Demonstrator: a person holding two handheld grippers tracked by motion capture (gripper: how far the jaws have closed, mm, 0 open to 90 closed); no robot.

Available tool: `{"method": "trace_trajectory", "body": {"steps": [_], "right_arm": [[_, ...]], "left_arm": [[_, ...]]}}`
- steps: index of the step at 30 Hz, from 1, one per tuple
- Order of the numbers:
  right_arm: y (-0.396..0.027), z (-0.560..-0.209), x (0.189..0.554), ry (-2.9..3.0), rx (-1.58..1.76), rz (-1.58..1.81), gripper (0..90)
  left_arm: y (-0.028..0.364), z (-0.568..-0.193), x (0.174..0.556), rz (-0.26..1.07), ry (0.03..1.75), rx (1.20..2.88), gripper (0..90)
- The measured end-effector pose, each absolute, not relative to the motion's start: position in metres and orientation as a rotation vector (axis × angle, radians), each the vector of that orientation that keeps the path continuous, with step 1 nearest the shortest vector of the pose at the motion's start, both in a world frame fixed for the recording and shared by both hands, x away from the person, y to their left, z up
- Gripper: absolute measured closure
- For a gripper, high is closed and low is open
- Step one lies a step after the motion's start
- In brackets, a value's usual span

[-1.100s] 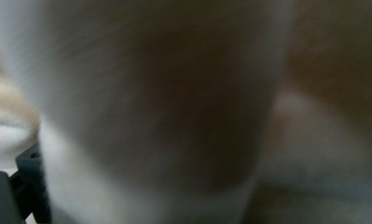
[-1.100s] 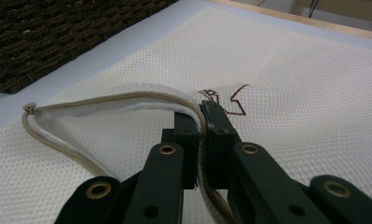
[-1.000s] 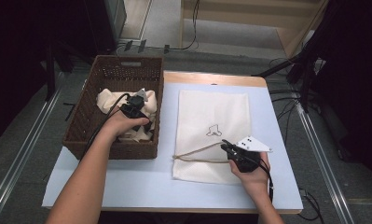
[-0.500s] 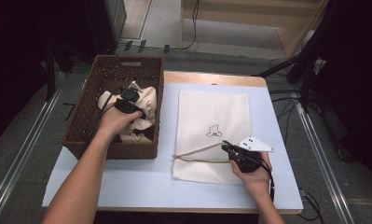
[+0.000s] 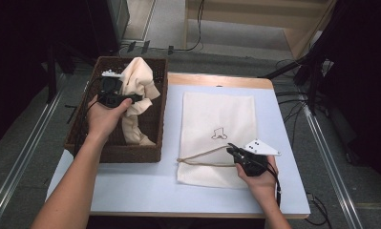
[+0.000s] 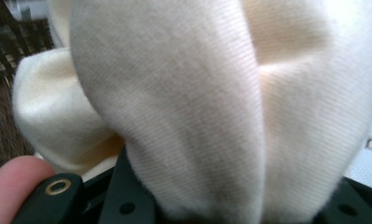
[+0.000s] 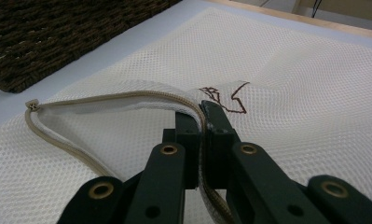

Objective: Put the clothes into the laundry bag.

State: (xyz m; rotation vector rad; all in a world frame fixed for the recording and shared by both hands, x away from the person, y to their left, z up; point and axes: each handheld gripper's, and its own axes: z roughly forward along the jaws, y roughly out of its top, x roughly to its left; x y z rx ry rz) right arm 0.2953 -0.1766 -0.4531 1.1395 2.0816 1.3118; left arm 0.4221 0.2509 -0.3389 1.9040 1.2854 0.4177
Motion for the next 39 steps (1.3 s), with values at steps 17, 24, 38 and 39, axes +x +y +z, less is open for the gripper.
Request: {"method": "trace_trajectory", "body": {"steps": [17,24,38,39], "right_arm": [[-0.176,-0.454,0.295,2.081,1.139,1.308,87.1],[-0.175,-0.453,0.296,2.072,1.147,1.309,87.1],[-0.177,-0.453,0.295,2.029,1.200,1.309,86.8],[-0.177,-0.453,0.296,2.031,1.208,1.302,86.8]], "left_arm": [[0.246,-0.308,0.384,0.402,1.100,1.818,62.1],[0.225,-0.304,0.368,0.308,0.976,1.798,61.8],[0.142,-0.355,0.302,-0.078,0.673,1.829,61.5],[0.140,-0.359,0.297,-0.092,0.674,1.827,61.5]]}}
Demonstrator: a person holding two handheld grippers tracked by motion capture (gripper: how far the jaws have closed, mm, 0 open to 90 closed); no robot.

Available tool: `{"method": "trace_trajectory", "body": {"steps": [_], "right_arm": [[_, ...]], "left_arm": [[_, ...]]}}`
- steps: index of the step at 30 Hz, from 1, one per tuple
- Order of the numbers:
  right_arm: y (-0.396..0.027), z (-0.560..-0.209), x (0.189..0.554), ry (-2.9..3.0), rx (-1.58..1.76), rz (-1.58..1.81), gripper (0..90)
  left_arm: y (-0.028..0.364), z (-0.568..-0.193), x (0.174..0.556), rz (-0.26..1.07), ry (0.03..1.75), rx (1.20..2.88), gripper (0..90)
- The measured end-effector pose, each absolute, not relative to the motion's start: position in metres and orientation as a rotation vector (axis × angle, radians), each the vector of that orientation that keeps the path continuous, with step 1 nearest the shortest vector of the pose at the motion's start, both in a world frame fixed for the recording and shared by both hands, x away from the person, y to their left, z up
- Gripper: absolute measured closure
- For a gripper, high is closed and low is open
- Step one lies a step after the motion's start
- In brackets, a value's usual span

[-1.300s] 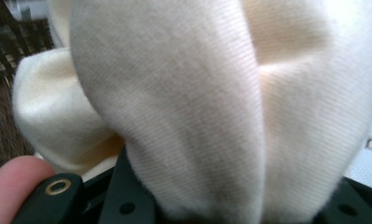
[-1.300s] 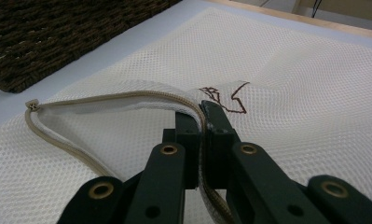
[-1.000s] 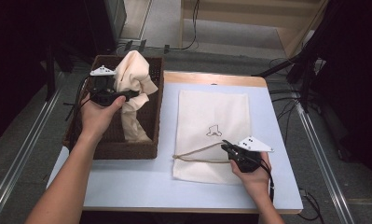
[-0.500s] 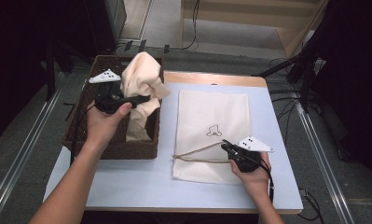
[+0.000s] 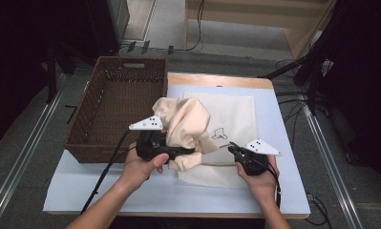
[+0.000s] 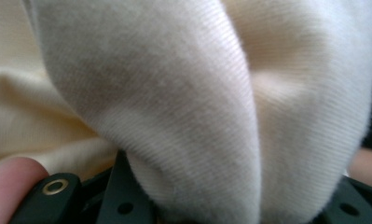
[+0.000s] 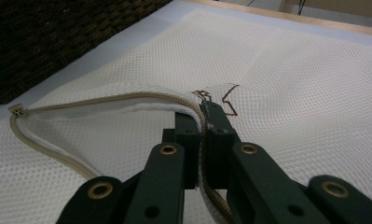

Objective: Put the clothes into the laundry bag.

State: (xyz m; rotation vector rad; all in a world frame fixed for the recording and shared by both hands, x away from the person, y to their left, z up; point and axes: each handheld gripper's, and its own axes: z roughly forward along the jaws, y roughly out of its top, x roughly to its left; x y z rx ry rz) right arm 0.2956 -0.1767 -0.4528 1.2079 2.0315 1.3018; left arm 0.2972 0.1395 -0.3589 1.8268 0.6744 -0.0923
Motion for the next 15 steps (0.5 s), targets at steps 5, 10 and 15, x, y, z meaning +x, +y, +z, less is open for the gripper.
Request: {"method": "trace_trajectory", "body": {"steps": [5,10,15], "right_arm": [[-0.175,-0.454,0.296,2.043,1.211,1.294,86.8],[-0.175,-0.454,0.297,2.038,1.220,1.299,86.8],[-0.176,-0.455,0.298,2.032,1.257,1.289,86.7]], "left_arm": [[0.122,-0.382,0.273,-0.068,0.624,1.937,61.4],[0.109,-0.412,0.254,-0.167,0.590,1.975,61.3],[0.102,-0.438,0.239,-0.267,0.539,2.029,60.6]]}}
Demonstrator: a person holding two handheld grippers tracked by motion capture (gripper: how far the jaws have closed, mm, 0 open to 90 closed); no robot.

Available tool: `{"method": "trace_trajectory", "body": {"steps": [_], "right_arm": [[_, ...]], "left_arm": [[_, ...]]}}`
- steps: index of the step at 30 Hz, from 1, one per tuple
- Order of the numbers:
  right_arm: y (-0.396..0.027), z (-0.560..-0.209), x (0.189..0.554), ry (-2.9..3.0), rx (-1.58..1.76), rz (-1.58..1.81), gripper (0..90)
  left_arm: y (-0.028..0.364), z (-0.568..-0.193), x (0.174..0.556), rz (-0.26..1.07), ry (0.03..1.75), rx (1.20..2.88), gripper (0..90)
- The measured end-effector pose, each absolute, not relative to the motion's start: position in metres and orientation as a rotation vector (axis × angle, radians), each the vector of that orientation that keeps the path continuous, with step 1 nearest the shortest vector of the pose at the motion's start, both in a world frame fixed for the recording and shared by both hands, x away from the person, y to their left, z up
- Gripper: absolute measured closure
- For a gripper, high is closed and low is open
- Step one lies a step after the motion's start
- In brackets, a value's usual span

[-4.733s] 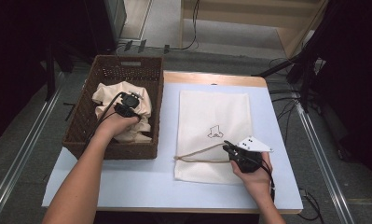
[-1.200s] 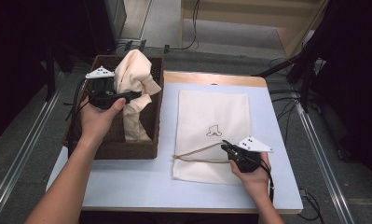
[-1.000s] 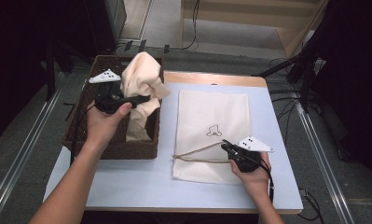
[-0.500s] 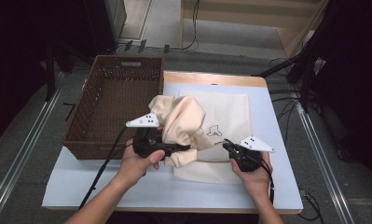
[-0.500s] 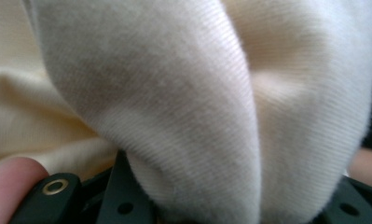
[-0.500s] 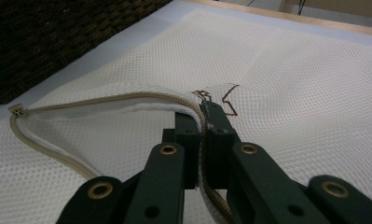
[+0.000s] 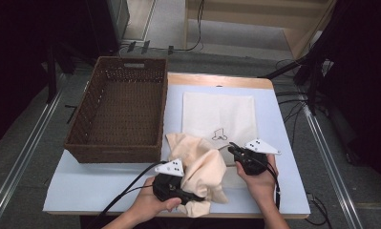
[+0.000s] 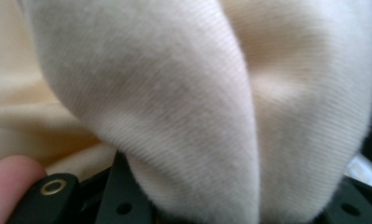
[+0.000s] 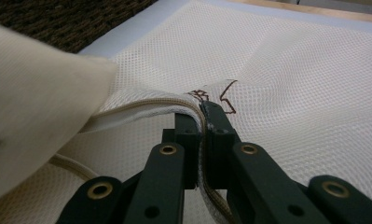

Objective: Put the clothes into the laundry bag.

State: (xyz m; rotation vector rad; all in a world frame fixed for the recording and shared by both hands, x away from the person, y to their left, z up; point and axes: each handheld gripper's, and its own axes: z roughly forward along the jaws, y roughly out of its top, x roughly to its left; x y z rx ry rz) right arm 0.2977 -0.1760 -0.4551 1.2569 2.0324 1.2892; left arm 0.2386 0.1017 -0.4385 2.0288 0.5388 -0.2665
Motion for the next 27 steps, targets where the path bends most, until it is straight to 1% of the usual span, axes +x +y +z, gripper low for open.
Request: {"method": "trace_trajectory", "body": {"steps": [2,5,6,8,9,10,11,12,13,14,15,17,20,21,22,24,27], "right_arm": [[-0.176,-0.455,0.298,2.037,1.255,1.286,86.6],[-0.176,-0.455,0.297,2.037,1.254,1.284,86.6],[-0.176,-0.455,0.297,2.039,1.251,1.279,86.6],[-0.176,-0.455,0.297,2.039,1.251,1.279,86.6],[-0.177,-0.455,0.297,2.041,1.255,1.281,86.6],[-0.177,-0.455,0.297,2.041,1.255,1.282,86.6],[-0.177,-0.455,0.297,2.041,1.255,1.280,86.6],[-0.177,-0.455,0.297,2.041,1.257,1.279,86.6],[-0.177,-0.455,0.298,2.040,1.258,1.281,86.6],[-0.177,-0.455,0.298,2.043,1.257,1.279,86.6],[-0.177,-0.455,0.298,2.042,1.258,1.277,86.6],[-0.177,-0.455,0.298,2.044,1.266,1.277,86.6],[-0.177,-0.455,0.298,2.044,1.275,1.280,86.3],[-0.177,-0.455,0.298,2.044,1.275,1.280,86.3],[-0.177,-0.455,0.297,2.043,1.273,1.282,86.2],[-0.177,-0.454,0.297,2.044,1.269,1.280,86.3],[-0.175,-0.454,0.296,2.051,1.263,1.280,86.2]], "left_arm": [[0.098,-0.443,0.233,-0.221,0.513,2.083,59.7],[0.100,-0.447,0.235,-0.191,0.546,2.067,57.4],[0.100,-0.447,0.236,-0.171,0.555,2.068,53.1],[0.101,-0.446,0.236,-0.176,0.548,2.076,45.7],[0.102,-0.444,0.236,-0.190,0.553,2.090,39.1],[0.103,-0.439,0.233,-0.150,0.579,2.094,32.5],[0.103,-0.439,0.233,-0.150,0.579,2.094,27.6],[0.105,-0.432,0.233,-0.085,0.601,2.091,24.4],[0.106,-0.429,0.234,-0.056,0.619,2.083,22.6],[0.106,-0.429,0.234,-0.056,0.619,2.083,21.1],[0.108,-0.425,0.236,-0.025,0.650,2.049,20.4],[0.109,-0.423,0.238,-0.020,0.655,2.034,21.1],[0.110,-0.418,0.243,-0.042,0.657,2.006,36.5],[0.109,-0.417,0.243,-0.042,0.655,2.005,36.5],[0.107,-0.417,0.243,-0.043,0.658,2.012,43.6],[0.100,-0.420,0.241,-0.047,0.657,2.060,51.2],[0.088,-0.424,0.238,-0.039,0.633,2.107,55.5]]}}
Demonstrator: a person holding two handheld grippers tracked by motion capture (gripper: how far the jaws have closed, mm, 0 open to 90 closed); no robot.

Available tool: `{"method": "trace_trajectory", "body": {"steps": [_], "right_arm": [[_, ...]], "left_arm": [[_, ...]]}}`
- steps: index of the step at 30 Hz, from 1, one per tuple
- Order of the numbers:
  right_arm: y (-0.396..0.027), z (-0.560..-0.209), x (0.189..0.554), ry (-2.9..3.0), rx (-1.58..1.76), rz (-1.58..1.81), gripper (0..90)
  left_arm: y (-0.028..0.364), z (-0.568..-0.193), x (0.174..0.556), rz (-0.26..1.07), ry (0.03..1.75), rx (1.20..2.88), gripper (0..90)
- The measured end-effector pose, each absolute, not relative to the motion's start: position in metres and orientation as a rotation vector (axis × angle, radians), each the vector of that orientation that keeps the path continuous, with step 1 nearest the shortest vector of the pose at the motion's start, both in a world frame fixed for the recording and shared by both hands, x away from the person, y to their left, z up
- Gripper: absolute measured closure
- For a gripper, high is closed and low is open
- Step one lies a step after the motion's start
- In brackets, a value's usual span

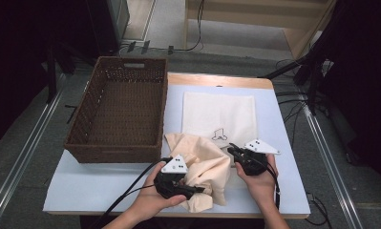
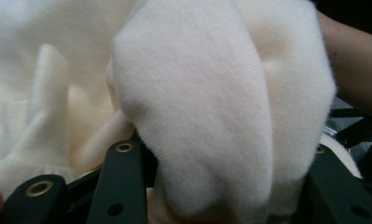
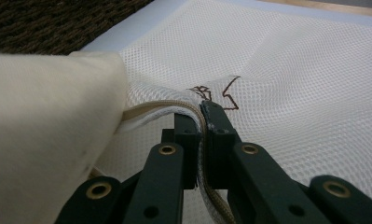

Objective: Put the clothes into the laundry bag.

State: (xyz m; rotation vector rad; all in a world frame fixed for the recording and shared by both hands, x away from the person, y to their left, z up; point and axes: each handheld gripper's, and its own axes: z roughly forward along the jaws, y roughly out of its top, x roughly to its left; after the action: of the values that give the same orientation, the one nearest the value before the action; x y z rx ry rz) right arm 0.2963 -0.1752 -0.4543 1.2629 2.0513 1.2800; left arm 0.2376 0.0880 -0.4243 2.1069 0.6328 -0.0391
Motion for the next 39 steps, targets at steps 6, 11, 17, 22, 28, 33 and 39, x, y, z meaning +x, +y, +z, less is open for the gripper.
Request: {"method": "trace_trajectory", "body": {"steps": [6,11,17,22,28,33,39], "right_arm": [[-0.174,-0.453,0.295,2.046,1.273,1.296,86.9],[-0.176,-0.450,0.294,2.027,1.280,1.324,87.0],[-0.186,-0.447,0.295,1.997,1.302,1.340,86.8],[-0.186,-0.448,0.294,2.013,1.296,1.330,86.8],[-0.186,-0.450,0.294,2.023,1.313,1.308,86.3],[-0.186,-0.450,0.294,2.028,1.296,1.290,86.0],[-0.186,-0.447,0.294,2.028,1.277,1.307,86.0]], "left_arm": [[0.062,-0.434,0.238,-0.103,0.599,2.172,48.4],[0.052,-0.437,0.236,-0.115,0.538,2.220,50.5],[0.065,-0.433,0.230,-0.042,0.496,2.266,58.1],[0.081,-0.447,0.231,-0.073,0.612,2.300,28.9],[0.100,-0.425,0.235,-0.094,0.604,2.148,14.2],[0.117,-0.416,0.239,0.073,0.746,2.034,14.0],[0.117,-0.412,0.245,0.267,0.936,1.943,28.2]]}}
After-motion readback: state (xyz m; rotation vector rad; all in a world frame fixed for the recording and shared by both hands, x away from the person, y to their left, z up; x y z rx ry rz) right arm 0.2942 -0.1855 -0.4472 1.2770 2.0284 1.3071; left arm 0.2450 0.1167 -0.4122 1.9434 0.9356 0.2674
